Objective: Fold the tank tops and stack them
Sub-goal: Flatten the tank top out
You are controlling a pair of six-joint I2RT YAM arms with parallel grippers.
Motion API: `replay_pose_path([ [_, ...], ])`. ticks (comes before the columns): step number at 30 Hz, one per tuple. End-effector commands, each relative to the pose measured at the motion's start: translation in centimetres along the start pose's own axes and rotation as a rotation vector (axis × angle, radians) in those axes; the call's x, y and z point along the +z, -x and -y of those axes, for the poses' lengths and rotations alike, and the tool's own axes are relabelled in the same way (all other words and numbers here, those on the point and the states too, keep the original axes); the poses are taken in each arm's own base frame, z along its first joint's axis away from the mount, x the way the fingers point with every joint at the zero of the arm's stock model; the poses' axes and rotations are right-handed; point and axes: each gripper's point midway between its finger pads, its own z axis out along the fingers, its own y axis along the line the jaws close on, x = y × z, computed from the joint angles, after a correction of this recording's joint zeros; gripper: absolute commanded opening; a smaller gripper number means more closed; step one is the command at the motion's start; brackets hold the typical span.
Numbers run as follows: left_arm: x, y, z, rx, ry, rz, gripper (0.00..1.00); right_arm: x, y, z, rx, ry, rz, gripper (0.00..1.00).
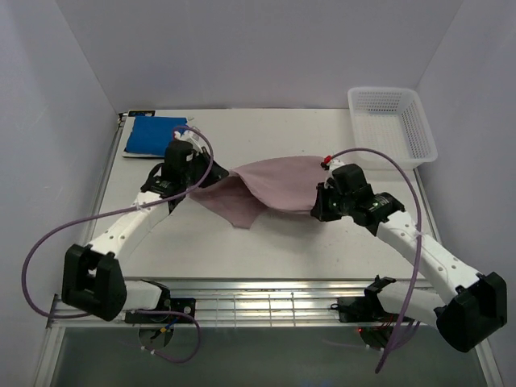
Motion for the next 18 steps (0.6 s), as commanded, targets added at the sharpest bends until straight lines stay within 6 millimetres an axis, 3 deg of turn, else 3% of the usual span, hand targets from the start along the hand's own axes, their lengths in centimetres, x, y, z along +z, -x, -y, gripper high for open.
replay_pose_path([
  [1, -4.9, 4.5, 3.8, 0.063, -0.084, 0.201, 0.0, -4.4, 3.4, -2.1, -0.114, 0.071, 0.099, 0.08],
  [2, -5.9, 5.3, 4.1, 0.068, -0.08, 0.242, 0.0, -6.1, 5.2, -2.8, -0.142, 0.083, 0.153, 0.08],
  [8, -13.5, 9.9, 8.7, 0.123, -0.18, 0.456, 0.0, -12.7, 9.8, -5.2, -0.211, 0.145, 0.332, 0.08],
  [9, -14.3, 10.4, 9.0, 0.133, -0.182, 0.484, 0.0, -14.4, 11.2, -5.8, -0.227, 0.152, 0.39, 0.08],
  [12, -16.2, 12.1, 10.0, 0.159, -0.187, 0.556, 0.0, -16.8, 14.0, -6.3, -0.25, 0.131, 0.477, 0.08],
  [14, -16.7, 12.9, 10.5, 0.176, -0.187, 0.579, 0.0, -16.4, 15.4, -6.0, -0.258, 0.089, 0.485, 0.08],
  [16, -15.9, 14.3, 9.6, 0.169, -0.117, 0.616, 0.0, -16.9, 17.7, -5.7, -0.265, 0.045, 0.521, 0.08],
  [18, -14.9, 15.5, 9.2, 0.175, -0.079, 0.646, 0.0, -15.1, 19.9, -4.7, -0.257, 0.006, 0.51, 0.08],
])
